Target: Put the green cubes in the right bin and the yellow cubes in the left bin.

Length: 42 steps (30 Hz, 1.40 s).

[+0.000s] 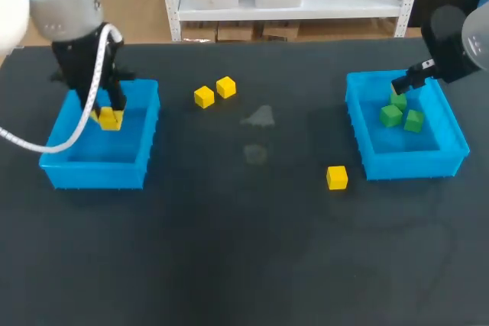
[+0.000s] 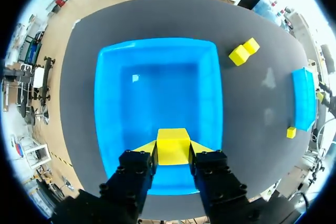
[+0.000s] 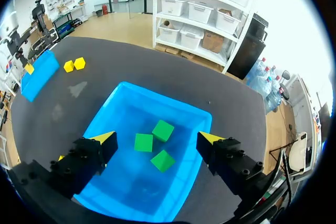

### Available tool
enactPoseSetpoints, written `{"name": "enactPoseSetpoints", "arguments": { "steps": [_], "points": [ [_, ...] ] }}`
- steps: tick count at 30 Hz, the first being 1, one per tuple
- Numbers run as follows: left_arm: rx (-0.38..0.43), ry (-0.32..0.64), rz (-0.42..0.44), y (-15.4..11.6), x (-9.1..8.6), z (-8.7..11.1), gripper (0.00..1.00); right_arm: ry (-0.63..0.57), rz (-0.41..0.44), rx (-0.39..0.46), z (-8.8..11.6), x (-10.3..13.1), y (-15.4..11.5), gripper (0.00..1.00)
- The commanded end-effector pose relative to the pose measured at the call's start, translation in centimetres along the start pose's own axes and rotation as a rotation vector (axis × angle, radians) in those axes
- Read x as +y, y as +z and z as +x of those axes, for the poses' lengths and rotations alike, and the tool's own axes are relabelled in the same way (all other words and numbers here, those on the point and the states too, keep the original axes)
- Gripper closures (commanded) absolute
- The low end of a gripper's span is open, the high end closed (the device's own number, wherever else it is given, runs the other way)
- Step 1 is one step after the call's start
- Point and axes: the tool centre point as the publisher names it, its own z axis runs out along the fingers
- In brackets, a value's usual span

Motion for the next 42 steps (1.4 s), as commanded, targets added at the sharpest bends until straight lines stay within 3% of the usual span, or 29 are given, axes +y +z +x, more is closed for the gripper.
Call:
{"name": "enactPoseSetpoints", "arguments": {
  "steps": [1, 6, 11, 21, 25, 29, 42],
  "points": [
    [-0.087, 0.015, -0.006, -0.2, 0.7, 0.3, 0.00, 0.001, 0.004, -0.003, 0.1, 0.1, -0.1, 0.00],
    [-0.095, 0.071, -0.033, -1.5, 1.1, -1.6, 0.00, 0.001, 0.004, -0.003, 0.1, 0.1, -0.1, 0.00],
    [-0.113, 0.145, -0.050, -3.0, 0.1, -4.1, 0.00, 0.001, 0.004, -0.003, 0.1, 0.1, -0.1, 0.00],
    [-0.121, 0.353, -0.036, -4.2, -5.9, -9.5, 0.00, 0.001, 0.004, -0.003, 0.1, 0.1, -0.1, 0.00],
    [-0.105, 0.450, -0.017, -3.9, -8.6, -10.9, 0.00, 0.001, 0.004, -0.003, 0.1, 0.1, -0.1, 0.00],
    [-0.081, 0.523, -0.016, -3.1, -10.1, -12.3, 0.00, 0.001, 0.004, -0.003, 0.1, 0.1, -0.1, 0.00],
    [0.017, 0.700, -0.029, 0.9, -12.7, -13.9, 0.00, 0.001, 0.004, -0.003, 0.1, 0.1, -0.1, 0.00]
  ]
}}
